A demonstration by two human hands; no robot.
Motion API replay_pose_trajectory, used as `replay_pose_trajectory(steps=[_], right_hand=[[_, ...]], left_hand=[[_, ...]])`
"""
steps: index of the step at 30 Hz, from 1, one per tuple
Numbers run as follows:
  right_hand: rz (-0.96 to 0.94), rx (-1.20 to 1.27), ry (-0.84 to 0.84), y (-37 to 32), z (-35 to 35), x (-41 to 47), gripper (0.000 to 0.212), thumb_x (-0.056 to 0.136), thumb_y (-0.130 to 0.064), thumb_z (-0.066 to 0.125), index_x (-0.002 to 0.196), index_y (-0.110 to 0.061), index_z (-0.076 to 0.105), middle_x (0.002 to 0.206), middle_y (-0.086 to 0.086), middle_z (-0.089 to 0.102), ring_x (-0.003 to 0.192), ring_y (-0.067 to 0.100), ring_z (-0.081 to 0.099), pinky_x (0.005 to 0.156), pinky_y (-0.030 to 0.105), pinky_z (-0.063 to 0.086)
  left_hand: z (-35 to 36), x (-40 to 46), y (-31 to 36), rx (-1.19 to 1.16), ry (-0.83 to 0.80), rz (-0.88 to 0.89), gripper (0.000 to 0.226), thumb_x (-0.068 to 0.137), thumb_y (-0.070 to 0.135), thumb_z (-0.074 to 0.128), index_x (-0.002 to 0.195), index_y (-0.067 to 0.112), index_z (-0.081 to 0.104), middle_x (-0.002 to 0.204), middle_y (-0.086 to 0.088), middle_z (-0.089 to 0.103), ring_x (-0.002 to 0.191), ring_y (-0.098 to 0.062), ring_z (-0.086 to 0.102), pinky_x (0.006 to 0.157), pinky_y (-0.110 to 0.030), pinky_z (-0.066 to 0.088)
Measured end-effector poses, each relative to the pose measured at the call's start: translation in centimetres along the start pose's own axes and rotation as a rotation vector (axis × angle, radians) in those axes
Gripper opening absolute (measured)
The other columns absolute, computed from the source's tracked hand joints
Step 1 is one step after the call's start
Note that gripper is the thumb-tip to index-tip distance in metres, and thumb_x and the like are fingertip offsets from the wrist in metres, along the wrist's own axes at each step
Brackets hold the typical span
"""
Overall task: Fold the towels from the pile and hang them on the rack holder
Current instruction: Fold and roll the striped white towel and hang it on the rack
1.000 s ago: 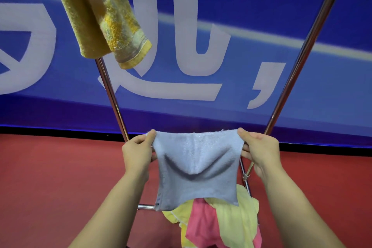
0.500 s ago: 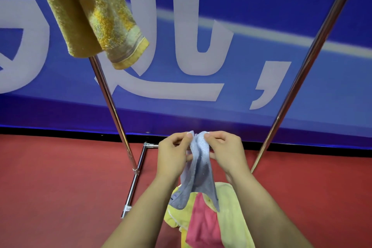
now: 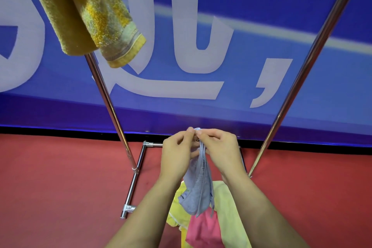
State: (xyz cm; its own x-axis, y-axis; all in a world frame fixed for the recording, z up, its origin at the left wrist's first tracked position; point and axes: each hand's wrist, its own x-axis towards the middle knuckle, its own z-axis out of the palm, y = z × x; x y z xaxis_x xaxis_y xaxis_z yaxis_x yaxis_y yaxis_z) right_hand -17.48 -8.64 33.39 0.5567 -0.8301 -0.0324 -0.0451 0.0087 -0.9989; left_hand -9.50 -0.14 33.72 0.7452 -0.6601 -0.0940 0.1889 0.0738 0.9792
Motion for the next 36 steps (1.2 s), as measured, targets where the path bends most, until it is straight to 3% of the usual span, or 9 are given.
replay_pose_trajectory(steps=[5,8,10,13,18,23,27,32,36], right_hand=[[-0.094,-0.041,0.073,-0.2,-1.0,0.1,0.003,0.089,-0.014,0.077,0.089,-0.016,0.076,0.084,-0.003,0.08,0.082,0.009,0.076,0.075,0.024,0.058],[-0.168,-0.162,0.067,-0.2,-1.7,0.5,0.01,0.092,-0.015,0.073,0.087,-0.024,0.074,0.084,-0.009,0.078,0.083,0.003,0.073,0.075,0.016,0.054],[-0.206,-0.217,0.058,-0.2,-2.3,0.7,0.014,0.093,-0.017,0.072,0.085,-0.029,0.072,0.084,-0.01,0.077,0.082,0.004,0.072,0.073,0.019,0.055],[-0.161,-0.075,0.022,-0.4,-2.8,0.8,0.013,0.098,-0.016,0.067,0.088,-0.025,0.071,0.082,-0.01,0.073,0.082,0.009,0.069,0.065,0.025,0.06],[-0.178,0.058,0.007,-0.6,-3.6,0.9,0.013,0.1,-0.011,0.062,0.093,-0.019,0.071,0.091,-0.004,0.073,0.094,0.012,0.072,0.078,0.027,0.061],[-0.213,0.06,0.02,-1.1,-4.3,0.6,0.01,0.1,-0.013,0.063,0.095,-0.018,0.071,0.091,-0.007,0.073,0.086,0.013,0.073,0.08,0.027,0.061],[-0.234,0.061,-0.017,-1.4,-4.7,0.4,0.011,0.1,-0.009,0.061,0.096,-0.015,0.07,0.087,-0.008,0.072,0.084,0.012,0.07,0.077,0.027,0.061],[-0.23,0.09,-0.05,-2.0,-5.1,0.0,0.011,0.1,-0.004,0.059,0.098,-0.01,0.068,0.089,0.005,0.072,0.08,0.016,0.07,0.071,0.021,0.058],[-0.227,0.101,-0.068,-2.1,-5.3,-0.1,0.012,0.1,-0.003,0.059,0.097,-0.01,0.068,0.088,0.007,0.071,0.077,0.016,0.068,0.069,0.02,0.057]], left_hand=[[-0.2,0.1,0.8,-0.09,-0.114,-0.171,0.057,0.11,0.045,0.032,0.107,0.008,0.076,0.1,-0.01,0.08,0.095,-0.021,0.077,0.084,-0.038,0.063],[-1.2,0.6,1.0,0.03,-0.058,-0.111,0.038,0.109,0.028,0.043,0.107,0.007,0.075,0.102,-0.014,0.079,0.087,-0.018,0.076,0.074,-0.029,0.061],[-2.7,1.4,0.4,0.272,0.046,0.055,0.021,0.101,0.006,0.053,0.105,0.012,0.073,0.103,-0.009,0.078,0.089,-0.015,0.074,0.075,-0.024,0.058],[-4.6,2.1,-0.3,0.646,0.071,0.207,0.029,0.093,0.004,0.061,0.112,0.023,0.07,0.116,0.006,0.07,0.103,-0.006,0.067,0.087,-0.019,0.051],[-5.2,2.0,-1.6,0.858,-0.097,0.328,0.036,0.086,0.016,0.078,0.119,0.024,0.067,0.12,0.007,0.06,0.119,-0.013,0.055,0.107,-0.033,0.044],[-4.6,1.5,-1.8,0.947,-0.222,0.3,0.031,0.088,0.025,0.078,0.116,0.028,0.065,0.127,0.011,0.047,0.123,-0.011,0.044,0.097,-0.011,0.026],[-4.4,1.6,-1.8,0.929,-0.301,0.236,0.028,0.085,0.033,0.081,0.105,0.034,0.062,0.13,0.007,0.05,0.128,-0.014,0.045,0.108,-0.026,0.032],[-4.8,1.6,-1.6,0.965,-0.313,0.199,0.043,0.087,0.038,0.078,0.125,0.025,0.063,0.128,0.006,0.055,0.122,-0.01,0.053,0.107,-0.024,0.038],[-5.4,1.6,-1.4,1.056,-0.291,0.17,0.026,0.088,0.044,0.074,0.1,0.023,0.064,0.11,0.002,0.059,0.106,-0.016,0.059,0.095,-0.033,0.046]])
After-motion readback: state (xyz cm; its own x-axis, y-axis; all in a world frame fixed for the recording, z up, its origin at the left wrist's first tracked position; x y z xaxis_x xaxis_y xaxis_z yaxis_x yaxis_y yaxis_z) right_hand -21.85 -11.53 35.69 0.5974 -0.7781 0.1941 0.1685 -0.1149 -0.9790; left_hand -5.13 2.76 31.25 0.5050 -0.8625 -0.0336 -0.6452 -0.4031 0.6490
